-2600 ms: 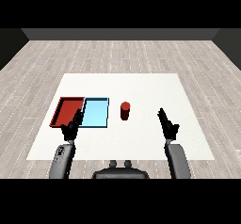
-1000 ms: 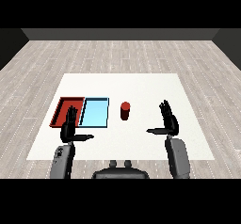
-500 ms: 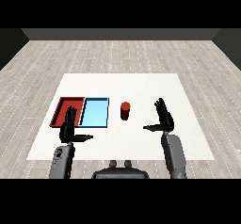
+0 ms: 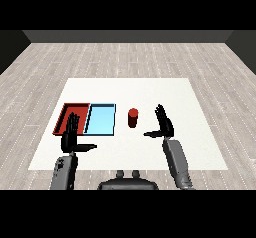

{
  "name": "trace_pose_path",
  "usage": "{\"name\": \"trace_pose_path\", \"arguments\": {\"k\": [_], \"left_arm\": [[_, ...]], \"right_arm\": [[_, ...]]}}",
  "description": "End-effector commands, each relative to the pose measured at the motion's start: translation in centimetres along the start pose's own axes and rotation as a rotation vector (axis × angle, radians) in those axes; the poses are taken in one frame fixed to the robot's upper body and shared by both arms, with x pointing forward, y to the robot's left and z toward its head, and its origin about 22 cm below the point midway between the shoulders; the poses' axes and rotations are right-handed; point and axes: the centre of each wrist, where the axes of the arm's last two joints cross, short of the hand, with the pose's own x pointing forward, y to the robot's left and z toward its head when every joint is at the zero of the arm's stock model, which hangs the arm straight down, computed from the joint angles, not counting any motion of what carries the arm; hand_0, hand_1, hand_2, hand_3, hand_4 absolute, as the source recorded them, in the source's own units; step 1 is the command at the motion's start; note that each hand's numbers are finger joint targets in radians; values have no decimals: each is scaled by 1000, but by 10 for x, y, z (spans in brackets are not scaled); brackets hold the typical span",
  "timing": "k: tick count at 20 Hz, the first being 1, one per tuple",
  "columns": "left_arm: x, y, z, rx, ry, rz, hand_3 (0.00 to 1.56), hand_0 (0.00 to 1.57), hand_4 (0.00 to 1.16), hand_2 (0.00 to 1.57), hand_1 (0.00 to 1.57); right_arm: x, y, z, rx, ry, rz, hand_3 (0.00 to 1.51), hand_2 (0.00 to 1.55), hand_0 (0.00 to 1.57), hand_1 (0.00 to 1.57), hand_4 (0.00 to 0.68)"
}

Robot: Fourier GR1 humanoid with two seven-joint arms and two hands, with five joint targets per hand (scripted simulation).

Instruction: Pick the red can and put it in the red box

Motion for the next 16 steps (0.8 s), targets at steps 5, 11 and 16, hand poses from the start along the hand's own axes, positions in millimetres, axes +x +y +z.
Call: {"name": "trace_pose_path", "arguments": {"k": [5,11,16], "left_arm": [[-7,-3,-2,19,-20,0,0,0,0,0,0],[4,-11,-12,20,-4,11,0,0,0,0,0],[-6,22,19,8,-5,25,0,0,0,0,0]], "right_arm": [[-12,26,-1,15,23,-65,0,0,0,0,0],[-23,22,-21,2,32,-37,0,0,0,0,0],[-48,40,-27,13,25,-14,0,0,0,0,0]]}}
